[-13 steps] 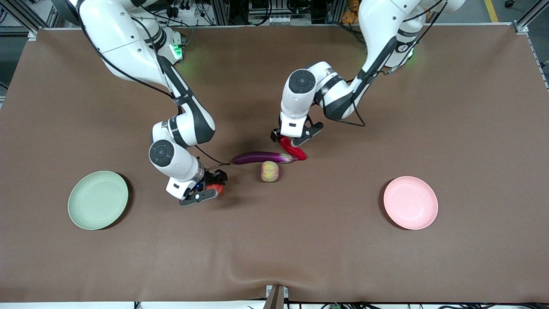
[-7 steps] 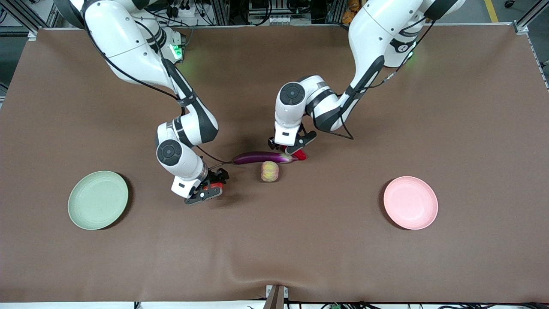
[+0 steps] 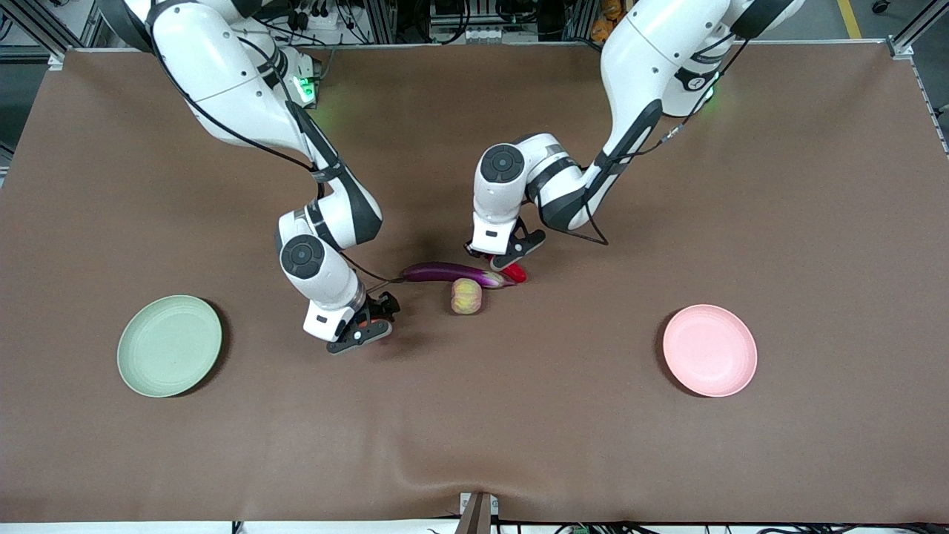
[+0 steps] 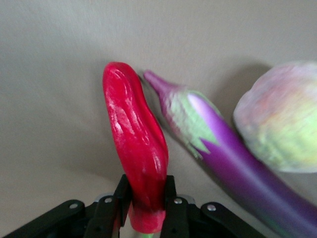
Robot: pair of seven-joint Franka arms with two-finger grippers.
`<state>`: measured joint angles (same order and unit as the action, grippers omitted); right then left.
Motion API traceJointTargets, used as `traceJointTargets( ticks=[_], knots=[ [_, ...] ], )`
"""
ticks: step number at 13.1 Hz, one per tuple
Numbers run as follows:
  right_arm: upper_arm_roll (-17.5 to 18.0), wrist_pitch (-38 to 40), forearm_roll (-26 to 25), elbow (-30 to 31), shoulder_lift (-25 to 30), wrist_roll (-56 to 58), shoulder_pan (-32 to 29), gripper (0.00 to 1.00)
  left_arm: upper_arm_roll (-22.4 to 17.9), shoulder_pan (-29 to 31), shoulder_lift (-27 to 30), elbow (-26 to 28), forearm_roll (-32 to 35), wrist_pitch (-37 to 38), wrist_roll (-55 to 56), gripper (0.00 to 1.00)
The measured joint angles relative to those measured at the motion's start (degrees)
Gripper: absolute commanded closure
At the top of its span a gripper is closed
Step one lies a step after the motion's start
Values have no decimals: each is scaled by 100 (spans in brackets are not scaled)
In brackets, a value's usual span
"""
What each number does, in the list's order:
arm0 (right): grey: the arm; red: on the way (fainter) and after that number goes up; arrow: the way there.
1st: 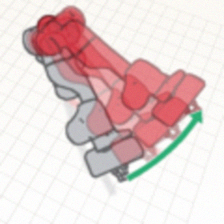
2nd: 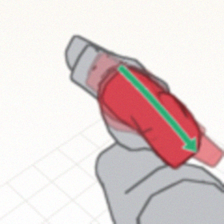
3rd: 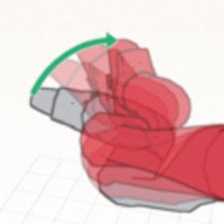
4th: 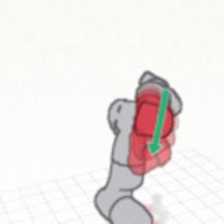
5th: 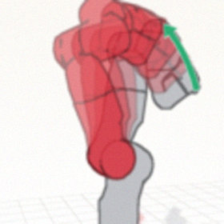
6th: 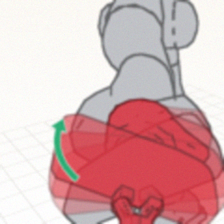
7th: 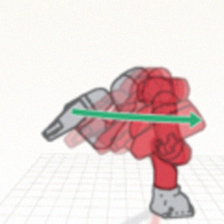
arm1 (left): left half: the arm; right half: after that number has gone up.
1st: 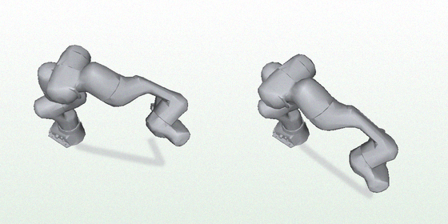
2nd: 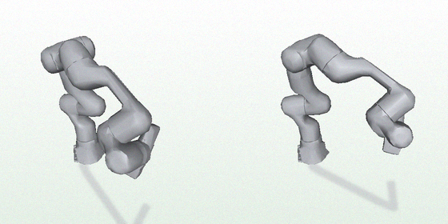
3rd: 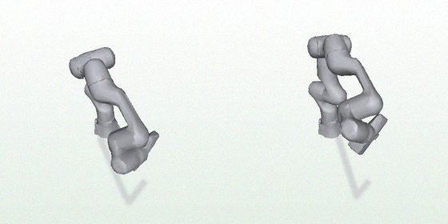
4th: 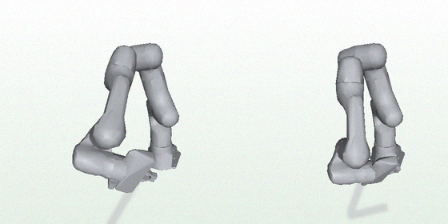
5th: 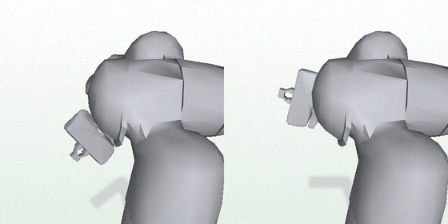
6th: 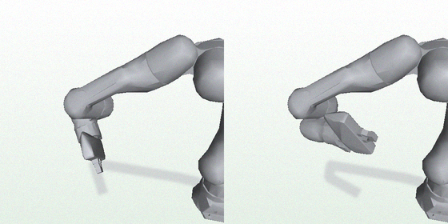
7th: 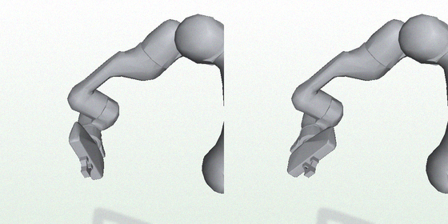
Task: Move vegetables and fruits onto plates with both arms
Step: 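Grasp the pomegranate with the right gripper while the left gripper grasps the chili, then carry the pomegranate and chili to the green and pink plates with both grippers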
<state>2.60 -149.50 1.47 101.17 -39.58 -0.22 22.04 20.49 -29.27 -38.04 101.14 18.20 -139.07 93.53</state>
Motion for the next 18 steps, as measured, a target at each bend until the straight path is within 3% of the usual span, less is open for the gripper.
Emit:
traceJointTargets(
  ticks=[4, 6, 9, 13, 15, 16, 18],
  knots=[
    [-134, -127, -3, -43, 63, -10, -14, 51, 64, 498, 1224, -197, -22, 1575, -599, 100],
    [-433, 24, -7, -109, 275, 17, -66, 50, 99, 961, 1694, -258, -268, 1790, -1412, 100],
    [-932, 398, -49, -153, 690, 634, -145, 48, 94, 1553, 1790, -615, -474, 1980, -2605, 100],
    [-1880, 854, -62, -137, 862, 2825, -252, 48, 81, 2759, 1778, -666, -486, 2587, -4651, 100],
    [-1996, 1043, -62, -90, 858, 3843, -686, 48, 81, 3399, 1743, -654, -489, 2684, -5448, 100],
    [-2001, 1089, -59, -74, 845, 4370, -961, 41, 79, 3636, 1693, -638, -489, 2692, -5689, 100],
    [-1998, 1118, -26, -59, 782, 5141, -1417, 0, 82, 3967, 1520, -601, -489, 2670, -5925, 100]
  ],
)
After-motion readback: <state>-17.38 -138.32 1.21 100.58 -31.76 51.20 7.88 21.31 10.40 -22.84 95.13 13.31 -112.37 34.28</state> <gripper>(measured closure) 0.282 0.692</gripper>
